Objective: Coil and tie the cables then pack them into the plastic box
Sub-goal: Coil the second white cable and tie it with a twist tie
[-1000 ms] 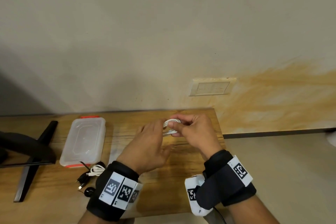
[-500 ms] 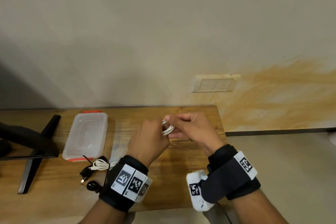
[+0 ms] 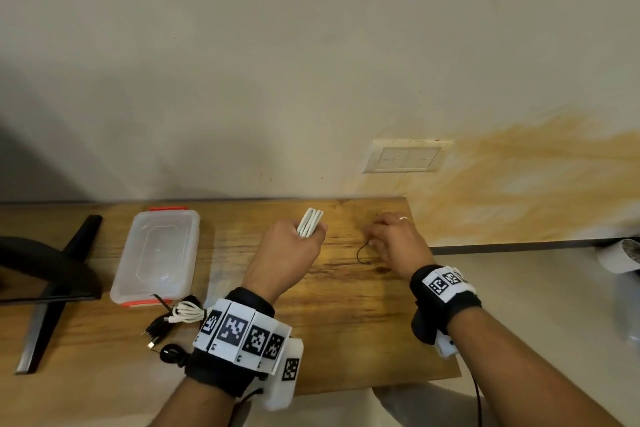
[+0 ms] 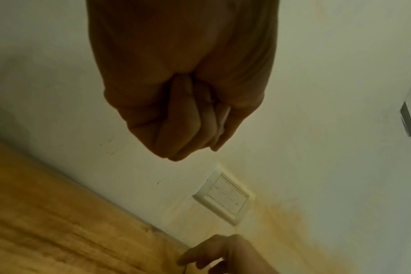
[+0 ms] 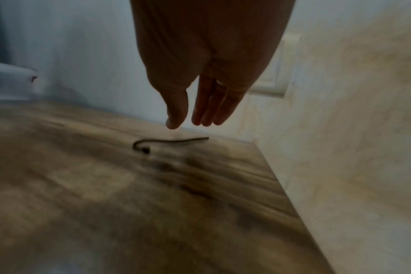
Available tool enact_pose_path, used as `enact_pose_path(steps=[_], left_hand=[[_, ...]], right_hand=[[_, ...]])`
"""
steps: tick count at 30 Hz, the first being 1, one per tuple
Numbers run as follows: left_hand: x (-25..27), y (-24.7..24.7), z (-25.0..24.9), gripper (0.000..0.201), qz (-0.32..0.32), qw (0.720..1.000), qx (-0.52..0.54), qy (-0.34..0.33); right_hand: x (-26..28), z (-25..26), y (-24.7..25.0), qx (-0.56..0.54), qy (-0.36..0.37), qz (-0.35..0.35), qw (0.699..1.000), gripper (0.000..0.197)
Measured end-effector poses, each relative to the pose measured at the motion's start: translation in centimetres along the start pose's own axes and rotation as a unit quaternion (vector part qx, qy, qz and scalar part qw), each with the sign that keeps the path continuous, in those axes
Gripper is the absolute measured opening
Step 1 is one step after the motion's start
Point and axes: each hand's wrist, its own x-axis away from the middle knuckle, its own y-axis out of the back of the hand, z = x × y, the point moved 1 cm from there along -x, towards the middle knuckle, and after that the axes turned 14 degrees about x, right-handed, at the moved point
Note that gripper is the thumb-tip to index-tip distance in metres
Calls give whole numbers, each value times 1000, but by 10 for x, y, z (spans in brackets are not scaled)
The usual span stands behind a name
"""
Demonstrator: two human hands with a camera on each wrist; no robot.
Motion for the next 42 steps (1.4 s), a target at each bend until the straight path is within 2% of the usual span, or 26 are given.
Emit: enact_pose_path(steps=[2, 6, 8, 9, 10, 12, 14, 15, 19, 21, 25, 31, 35, 38, 42], left_hand=[[0, 2, 1, 38, 8, 999, 42, 19], [-1, 5, 1, 38, 30, 993, 109, 35], [-1, 4, 1, 42, 38, 992, 118, 25], [-1, 3, 1, 46, 40, 992, 118, 23], [-2, 2, 2, 54, 41, 992, 112, 25], [-2, 2, 3, 71, 44, 994, 89, 39], [-3, 2, 3, 82, 50, 995, 69, 46], [-3, 2, 3, 86, 54, 995, 73, 42], [6, -1, -3, 82, 99, 983, 152, 35], [7, -1, -2, 74, 111, 981, 157, 32], [2, 1, 3, 79, 111, 986, 123, 3], [-2, 1, 4, 82, 156, 986, 48, -17], [-4, 1, 5, 87, 185, 981, 59, -28], [-2, 4, 5, 75, 166, 983, 80, -19], [3, 5, 1, 76, 144, 986, 73, -46]], right_hand=[[-4, 7, -11, 40, 19, 13, 999, 24], [-1, 13, -17, 52, 28, 24, 998, 14], [0, 19, -5, 1, -1, 17, 1000, 13], [-1, 25, 9, -77, -38, 3, 996, 12], [-2, 32, 25, -189, -83, -13, 978, 12], [-1, 49, 60, -409, -132, -48, 902, 6], [6, 68, 92, -547, -124, -44, 827, 5], [11, 76, 102, -584, -111, -29, 804, 8], [25, 93, 107, -656, -86, 67, 747, 22], [27, 91, 106, -669, -69, 96, 734, 28], [31, 87, 107, -674, -53, 108, 729, 26], [28, 89, 100, -681, -100, 55, 723, 24], [27, 86, 104, -660, -36, 54, 748, 29], [29, 84, 107, -640, 16, 62, 766, 30], [29, 84, 109, -610, 36, 47, 790, 32]])
